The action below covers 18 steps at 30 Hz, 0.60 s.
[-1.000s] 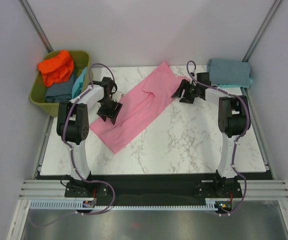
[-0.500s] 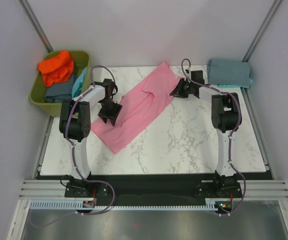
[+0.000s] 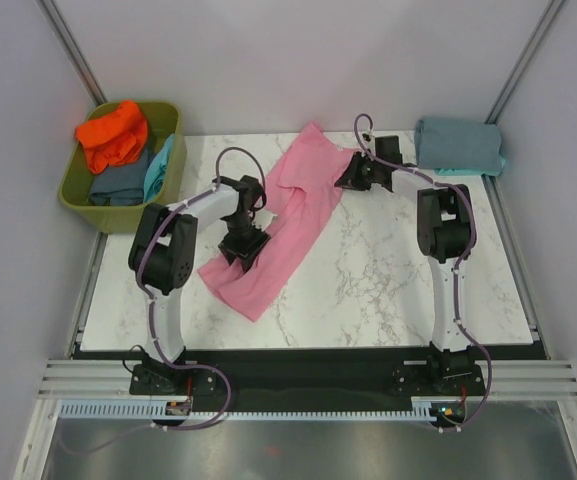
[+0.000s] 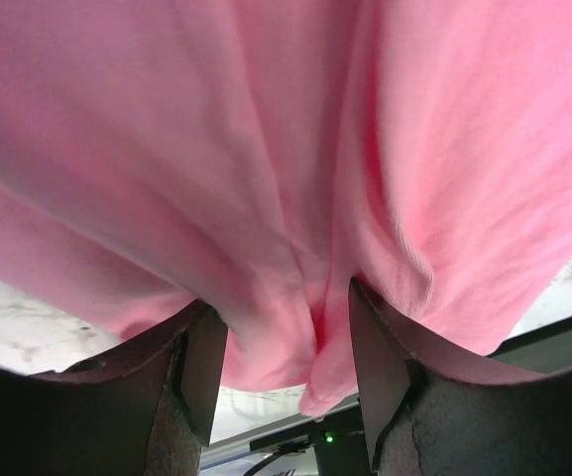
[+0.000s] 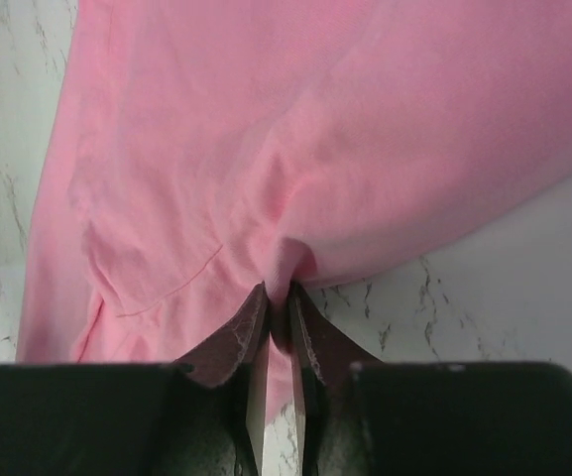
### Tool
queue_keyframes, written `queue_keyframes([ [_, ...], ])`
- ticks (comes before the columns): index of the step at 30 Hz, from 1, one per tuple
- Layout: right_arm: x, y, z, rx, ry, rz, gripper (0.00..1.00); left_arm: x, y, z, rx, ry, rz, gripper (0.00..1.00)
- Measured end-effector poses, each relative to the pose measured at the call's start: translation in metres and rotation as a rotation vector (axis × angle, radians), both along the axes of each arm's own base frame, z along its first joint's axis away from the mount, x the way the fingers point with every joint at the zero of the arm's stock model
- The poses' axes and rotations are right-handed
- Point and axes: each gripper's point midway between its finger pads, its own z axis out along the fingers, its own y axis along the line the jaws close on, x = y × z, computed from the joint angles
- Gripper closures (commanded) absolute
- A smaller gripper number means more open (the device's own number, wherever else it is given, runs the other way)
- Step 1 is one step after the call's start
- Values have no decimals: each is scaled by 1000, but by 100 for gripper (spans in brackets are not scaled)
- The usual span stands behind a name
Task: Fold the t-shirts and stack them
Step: Fold the tshirt
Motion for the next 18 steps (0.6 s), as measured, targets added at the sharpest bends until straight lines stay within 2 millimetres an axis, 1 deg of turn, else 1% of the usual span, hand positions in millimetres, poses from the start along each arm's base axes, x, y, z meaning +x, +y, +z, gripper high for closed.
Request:
queue_keyframes([
  [6,11,-2,1,-21,-29,-5,77,-22,-25,0,-6,24,-91,41],
  [13,14,-4,3,-38,-43,-9,75,-45,-41,1,-2,38,-169,41],
  [18,15,-4,4,-45,-48,-7,73,-60,-59,2,-14,44,-236,41],
])
